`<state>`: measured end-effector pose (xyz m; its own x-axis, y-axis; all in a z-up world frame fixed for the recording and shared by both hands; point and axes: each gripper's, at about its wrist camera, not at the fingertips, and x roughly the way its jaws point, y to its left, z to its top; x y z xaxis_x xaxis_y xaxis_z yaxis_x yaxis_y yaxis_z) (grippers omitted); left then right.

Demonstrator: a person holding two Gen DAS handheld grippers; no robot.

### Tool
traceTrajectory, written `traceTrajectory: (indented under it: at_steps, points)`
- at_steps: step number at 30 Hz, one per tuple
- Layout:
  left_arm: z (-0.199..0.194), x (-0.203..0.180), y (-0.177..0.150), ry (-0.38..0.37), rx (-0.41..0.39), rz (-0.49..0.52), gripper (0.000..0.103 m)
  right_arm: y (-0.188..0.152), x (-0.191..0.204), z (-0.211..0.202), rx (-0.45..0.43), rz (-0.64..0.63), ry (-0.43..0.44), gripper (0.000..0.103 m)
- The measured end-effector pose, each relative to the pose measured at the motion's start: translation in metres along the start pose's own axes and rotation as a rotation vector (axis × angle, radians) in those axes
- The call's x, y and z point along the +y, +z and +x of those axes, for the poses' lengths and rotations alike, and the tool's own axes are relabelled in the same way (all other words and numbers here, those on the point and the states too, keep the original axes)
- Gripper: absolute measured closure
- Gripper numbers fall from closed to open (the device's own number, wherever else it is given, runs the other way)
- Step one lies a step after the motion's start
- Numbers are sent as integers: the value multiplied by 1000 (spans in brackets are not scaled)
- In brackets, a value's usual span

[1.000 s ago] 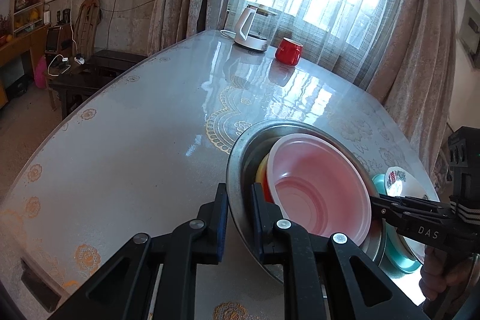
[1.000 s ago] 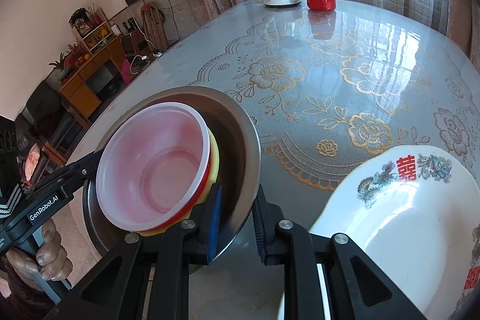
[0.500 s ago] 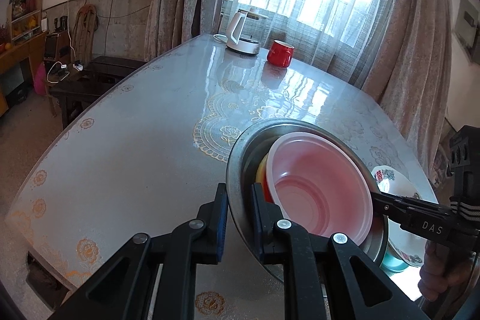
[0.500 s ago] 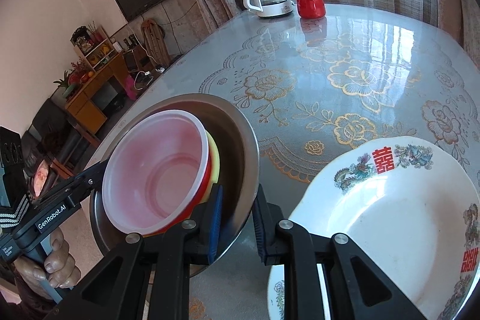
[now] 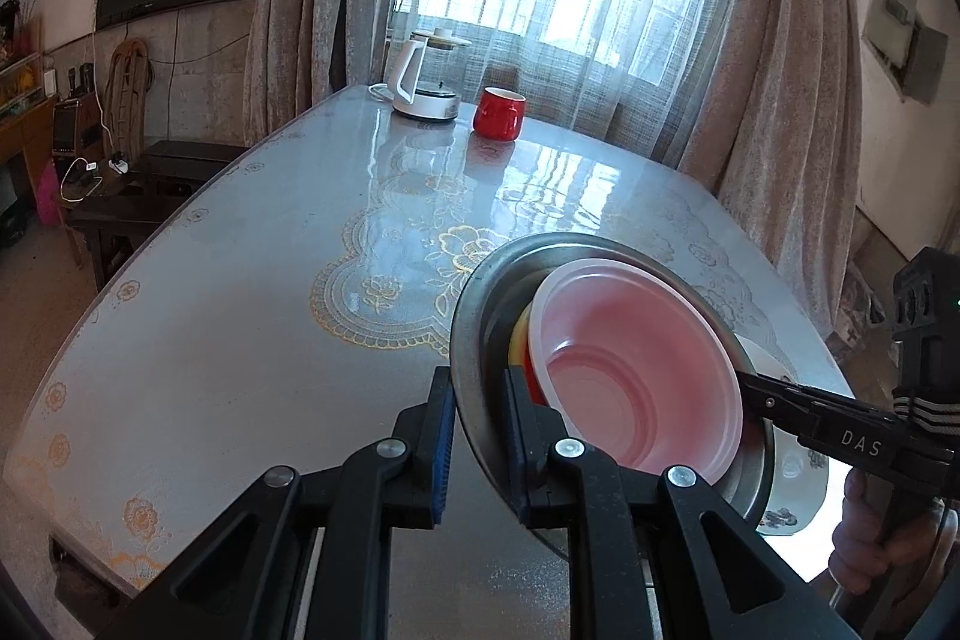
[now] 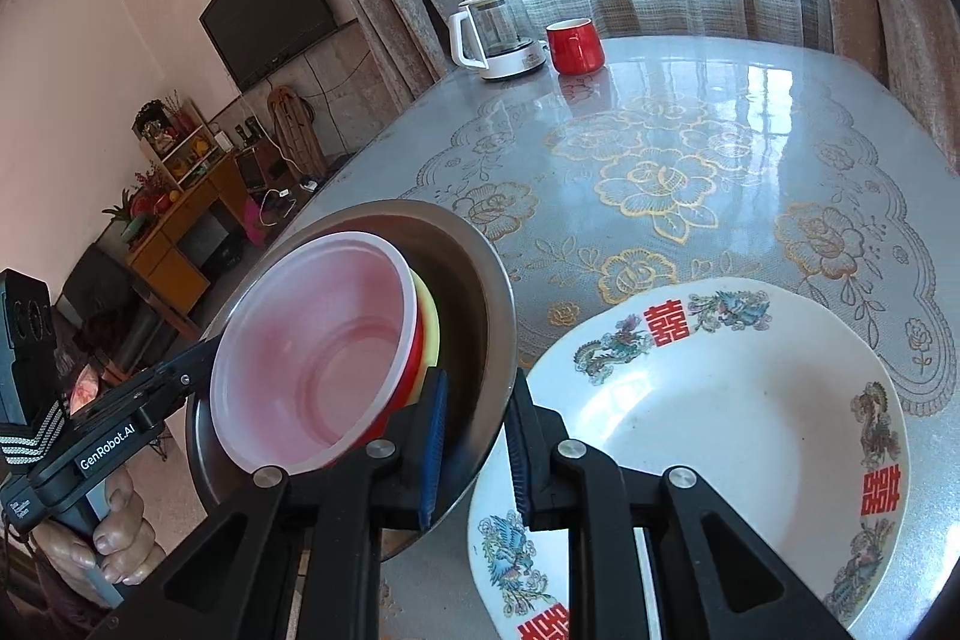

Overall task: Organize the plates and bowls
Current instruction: 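Lift the steel bowl with nested bowls and carry it over the plates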

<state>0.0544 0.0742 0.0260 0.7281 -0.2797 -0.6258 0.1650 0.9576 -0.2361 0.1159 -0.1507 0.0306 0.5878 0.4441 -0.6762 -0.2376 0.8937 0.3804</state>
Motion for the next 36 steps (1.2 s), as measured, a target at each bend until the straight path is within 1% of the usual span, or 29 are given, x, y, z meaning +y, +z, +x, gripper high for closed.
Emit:
traceTrajectory:
  at_steps: [9, 13, 20, 26, 30, 36]
  points:
    - [6, -44, 10, -82, 12, 77, 87, -6, -31, -40, -70, 67, -50, 83]
    - [13, -66, 14, -141, 35, 104, 87, -11, -47, -63, -106, 103, -82, 83]
    - [28, -110, 12, -203, 73, 173, 86, -20, -81, -90, -142, 183, -147, 83]
    - [45, -126, 4, -230, 138, 182, 86, -30, -104, -94, -133, 232, -174, 83]
    - [54, -132, -2, -226, 170, 188, 86, -34, -113, -93, -127, 255, -183, 83]
    - [64, -132, -9, -220, 205, 186, 86, -38, -120, -83, -96, 274, -192, 83]
